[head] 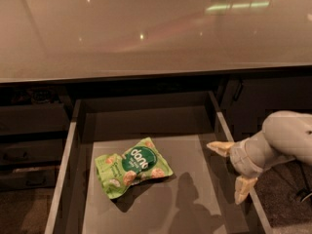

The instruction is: Open top drawer

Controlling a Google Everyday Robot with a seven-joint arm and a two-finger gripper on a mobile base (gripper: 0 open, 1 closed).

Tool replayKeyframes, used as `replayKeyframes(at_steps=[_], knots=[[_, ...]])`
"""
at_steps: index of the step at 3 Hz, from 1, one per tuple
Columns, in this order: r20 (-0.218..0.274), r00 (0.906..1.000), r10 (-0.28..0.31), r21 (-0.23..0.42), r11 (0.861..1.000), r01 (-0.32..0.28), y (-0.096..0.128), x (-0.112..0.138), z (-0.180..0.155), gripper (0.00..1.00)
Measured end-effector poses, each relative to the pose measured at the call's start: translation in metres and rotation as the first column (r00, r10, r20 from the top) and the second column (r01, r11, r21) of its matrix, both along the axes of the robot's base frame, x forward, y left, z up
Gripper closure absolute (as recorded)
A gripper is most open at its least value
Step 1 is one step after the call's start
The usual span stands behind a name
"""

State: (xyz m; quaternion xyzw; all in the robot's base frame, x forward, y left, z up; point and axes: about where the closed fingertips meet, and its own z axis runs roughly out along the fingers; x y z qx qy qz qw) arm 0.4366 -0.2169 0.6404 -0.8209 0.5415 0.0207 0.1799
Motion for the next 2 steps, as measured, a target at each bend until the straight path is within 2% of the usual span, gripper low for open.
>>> replayKeyframes(at_steps=[1,2], knots=[[0.102,0.9948,0.009,0.070,0.997,-0.016,0.0172,0.0141,0.0712,0.00],[0.102,0.9948,0.009,0.070,0.997,-0.016,0.0172,0.0141,0.0712,0.00]])
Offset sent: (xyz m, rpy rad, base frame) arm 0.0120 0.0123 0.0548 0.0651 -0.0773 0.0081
